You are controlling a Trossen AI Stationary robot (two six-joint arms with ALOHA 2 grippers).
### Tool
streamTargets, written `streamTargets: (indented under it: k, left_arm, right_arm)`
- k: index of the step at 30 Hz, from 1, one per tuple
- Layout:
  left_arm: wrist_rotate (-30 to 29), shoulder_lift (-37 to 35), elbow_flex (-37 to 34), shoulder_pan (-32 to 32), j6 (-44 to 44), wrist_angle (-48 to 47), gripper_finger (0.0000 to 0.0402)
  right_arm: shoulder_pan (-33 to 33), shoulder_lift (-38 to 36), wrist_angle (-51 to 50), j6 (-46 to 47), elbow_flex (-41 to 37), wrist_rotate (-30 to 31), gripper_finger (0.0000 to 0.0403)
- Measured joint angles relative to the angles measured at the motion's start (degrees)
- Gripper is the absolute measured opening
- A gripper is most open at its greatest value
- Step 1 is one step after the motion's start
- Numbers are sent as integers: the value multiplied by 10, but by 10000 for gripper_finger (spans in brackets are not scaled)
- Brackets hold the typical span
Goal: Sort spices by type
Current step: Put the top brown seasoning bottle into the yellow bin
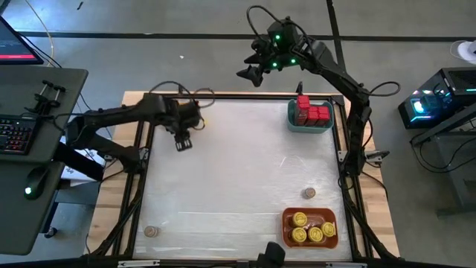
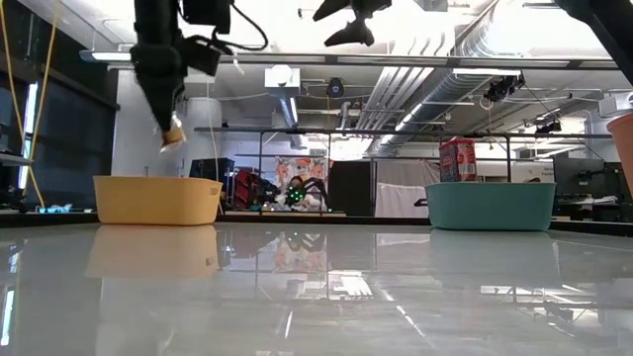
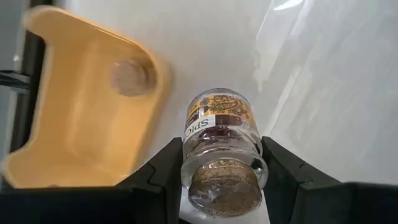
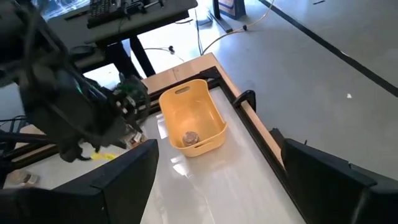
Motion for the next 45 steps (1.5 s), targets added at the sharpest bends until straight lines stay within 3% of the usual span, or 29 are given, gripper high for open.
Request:
streamTargets:
  k: [11,19,22,24,28,33,36,39,45]
  left_arm:
    - [-20,0,46,62,44,-11,131]
    - [-101,18,138,142,79,-24,131]
    - [-82,42,172,192,67,-21,131]
    - [-29,58,178,227,52,-29,131]
    - [90,98,159,278,15,-86,131]
    - [80,133,87,299,-31,-65,131]
    - [44,131,50,306,-79,8,131]
    - [44,128,29,314,-127,76,131]
    - [45,129,-10,310,-200,81,131]
  right_arm:
    - [-24,-18,29,0,0,-3,336]
    - [-49,-47,39,26,1,-1,336]
    - [-49,-48,28,31,1,0,336]
    - [-49,-48,20,30,1,0,336]
    - [-47,-48,-4,25,0,0,336]
    - [-47,-48,-29,28,0,0,336]
    - [-47,-48,-32,25,0,1,336]
    - [-45,-48,-31,24,0,1,336]
    - [-45,-48,-31,23,0,1,336]
